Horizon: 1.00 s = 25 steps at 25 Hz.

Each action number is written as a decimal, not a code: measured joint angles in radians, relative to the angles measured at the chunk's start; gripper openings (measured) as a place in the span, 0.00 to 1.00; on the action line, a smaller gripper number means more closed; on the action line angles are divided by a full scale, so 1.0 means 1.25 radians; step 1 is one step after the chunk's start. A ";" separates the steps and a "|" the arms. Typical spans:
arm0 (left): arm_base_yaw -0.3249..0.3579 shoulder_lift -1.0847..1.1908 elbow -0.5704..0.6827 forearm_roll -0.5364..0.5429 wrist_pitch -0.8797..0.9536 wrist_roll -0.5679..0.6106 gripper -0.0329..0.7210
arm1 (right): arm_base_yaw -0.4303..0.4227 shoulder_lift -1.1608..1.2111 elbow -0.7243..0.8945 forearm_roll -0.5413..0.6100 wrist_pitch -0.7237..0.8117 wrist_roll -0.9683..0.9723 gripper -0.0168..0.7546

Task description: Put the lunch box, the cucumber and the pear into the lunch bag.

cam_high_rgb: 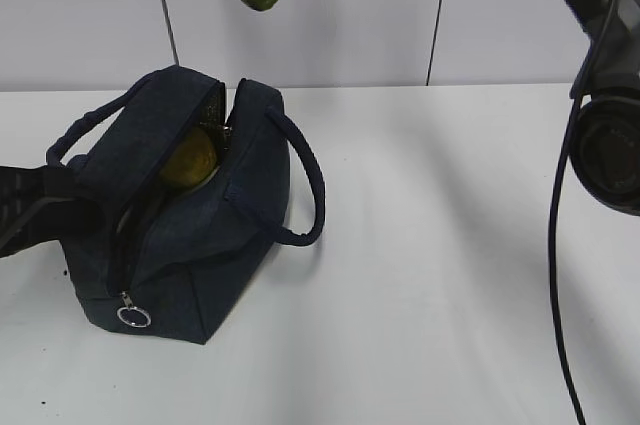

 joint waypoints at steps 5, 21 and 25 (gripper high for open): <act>0.000 0.000 0.000 0.000 0.000 0.000 0.02 | 0.000 0.000 0.000 -0.081 0.000 -0.007 0.50; 0.000 0.000 0.000 0.000 0.000 0.000 0.02 | 0.000 -0.042 0.030 -0.288 0.003 -0.020 0.50; 0.000 0.000 0.000 0.000 0.000 0.000 0.02 | 0.000 -0.114 0.154 -0.307 0.003 -0.033 0.50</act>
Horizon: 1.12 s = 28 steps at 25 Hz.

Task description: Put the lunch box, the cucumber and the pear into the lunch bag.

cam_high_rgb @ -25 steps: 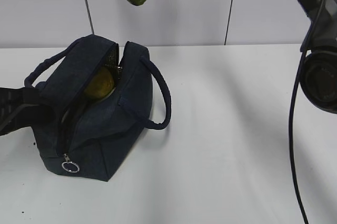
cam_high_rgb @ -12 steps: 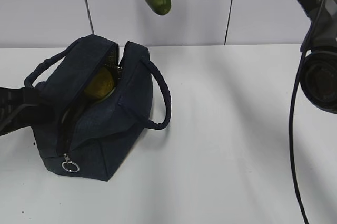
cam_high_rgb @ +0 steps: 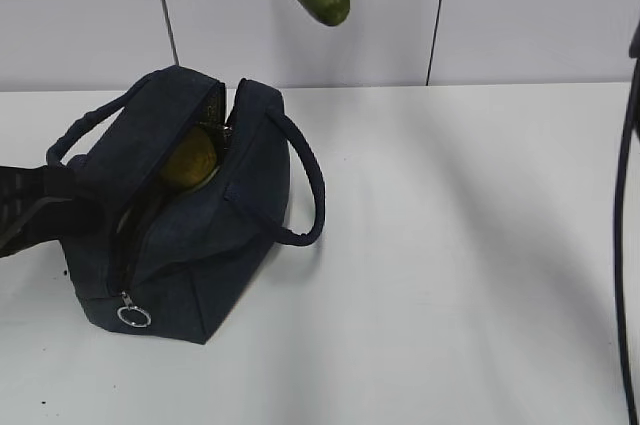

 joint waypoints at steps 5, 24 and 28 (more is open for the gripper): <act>0.000 0.000 0.000 0.000 0.000 0.000 0.02 | 0.000 -0.105 0.211 -0.007 0.000 -0.026 0.50; 0.000 0.000 0.000 -0.001 0.000 0.000 0.02 | 0.188 -0.216 0.576 0.039 -0.019 -0.077 0.50; 0.000 0.000 0.000 -0.005 0.000 0.000 0.02 | 0.186 -0.215 0.576 0.039 -0.075 -0.019 0.50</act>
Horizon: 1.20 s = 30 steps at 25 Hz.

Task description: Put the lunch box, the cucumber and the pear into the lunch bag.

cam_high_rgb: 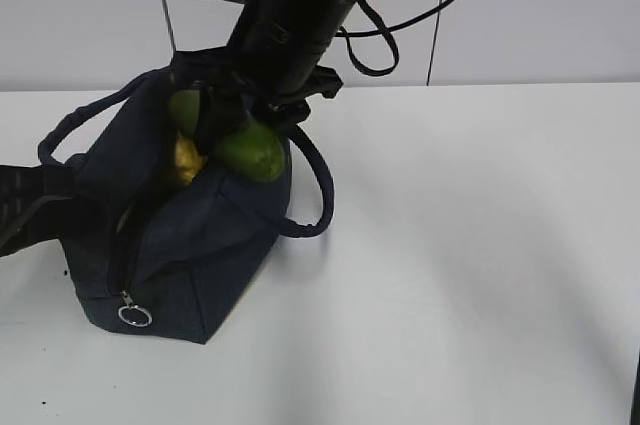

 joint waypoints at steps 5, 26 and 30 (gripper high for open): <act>0.000 0.000 0.000 -0.005 -0.001 0.000 0.02 | -0.001 0.020 0.000 0.023 -0.044 0.094 0.52; 0.000 0.000 0.000 -0.064 0.024 0.000 0.02 | -0.001 0.061 0.001 0.227 -0.198 0.226 0.71; 0.000 0.000 0.000 -0.069 0.024 0.000 0.02 | -0.001 0.061 0.001 0.270 -0.212 0.222 0.71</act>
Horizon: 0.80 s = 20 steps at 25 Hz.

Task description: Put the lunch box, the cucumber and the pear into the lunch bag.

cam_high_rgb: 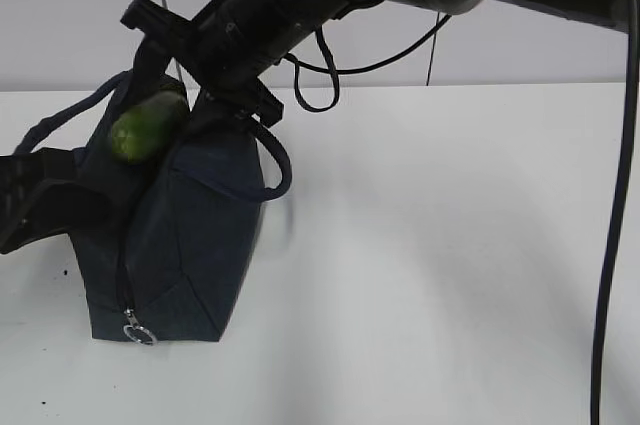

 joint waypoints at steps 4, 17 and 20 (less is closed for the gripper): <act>0.000 0.000 0.000 0.000 0.000 0.000 0.02 | 0.000 0.000 0.000 0.009 0.005 -0.021 0.71; 0.000 0.000 0.000 0.039 -0.001 0.000 0.02 | -0.018 -0.013 -0.066 -0.279 0.155 -0.036 0.71; 0.000 0.000 0.000 0.039 -0.004 0.000 0.02 | -0.022 -0.024 -0.116 -0.330 0.205 -0.047 0.71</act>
